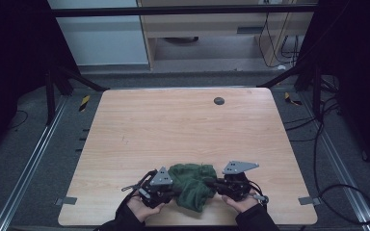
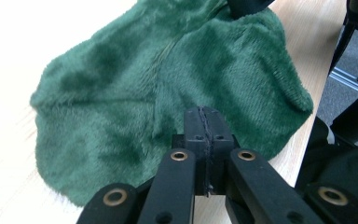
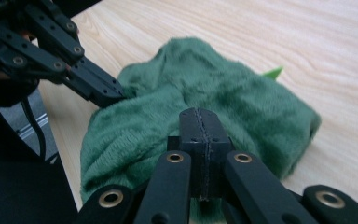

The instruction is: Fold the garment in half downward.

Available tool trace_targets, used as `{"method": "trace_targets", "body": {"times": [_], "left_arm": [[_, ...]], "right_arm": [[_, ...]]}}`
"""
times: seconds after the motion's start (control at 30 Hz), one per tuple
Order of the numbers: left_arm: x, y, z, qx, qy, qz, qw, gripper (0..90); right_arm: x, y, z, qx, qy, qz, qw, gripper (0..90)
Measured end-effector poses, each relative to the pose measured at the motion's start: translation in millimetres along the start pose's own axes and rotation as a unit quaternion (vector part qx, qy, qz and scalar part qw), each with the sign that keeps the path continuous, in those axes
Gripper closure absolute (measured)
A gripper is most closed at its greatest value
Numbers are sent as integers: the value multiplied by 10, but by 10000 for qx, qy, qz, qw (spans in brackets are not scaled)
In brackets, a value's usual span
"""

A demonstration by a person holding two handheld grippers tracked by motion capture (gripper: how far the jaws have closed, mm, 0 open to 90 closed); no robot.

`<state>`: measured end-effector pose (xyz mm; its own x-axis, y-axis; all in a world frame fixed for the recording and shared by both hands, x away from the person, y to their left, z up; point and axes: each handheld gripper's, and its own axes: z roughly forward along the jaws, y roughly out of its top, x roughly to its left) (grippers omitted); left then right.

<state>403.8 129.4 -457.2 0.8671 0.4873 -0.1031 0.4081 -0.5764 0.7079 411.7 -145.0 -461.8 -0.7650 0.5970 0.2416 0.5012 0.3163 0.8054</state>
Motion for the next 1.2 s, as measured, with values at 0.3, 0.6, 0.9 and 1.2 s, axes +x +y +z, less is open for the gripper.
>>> {"method": "trace_targets", "body": {"times": [0.3, 0.6, 0.9, 1.2], "left_arm": [[11, -65, 66, 124, 14, -24, 9999, 896], [107, -20, -111, -216, 218, -201, 9993, 893], [482, -101, -334, -453, 776, -647, 9939, 842], [784, -259, -482, -739, 1176, -1066, 9846, 686]], "right_arm": [[0, -122, 87, 281, 4, -90, 9996, 900], [-1, -71, 22, -15, -9, -79, 10000, 862], [-201, 18, -179, -498, -579, 71, 9971, 792], [-426, -24, -313, -576, -1138, 250, 9915, 735]]}}
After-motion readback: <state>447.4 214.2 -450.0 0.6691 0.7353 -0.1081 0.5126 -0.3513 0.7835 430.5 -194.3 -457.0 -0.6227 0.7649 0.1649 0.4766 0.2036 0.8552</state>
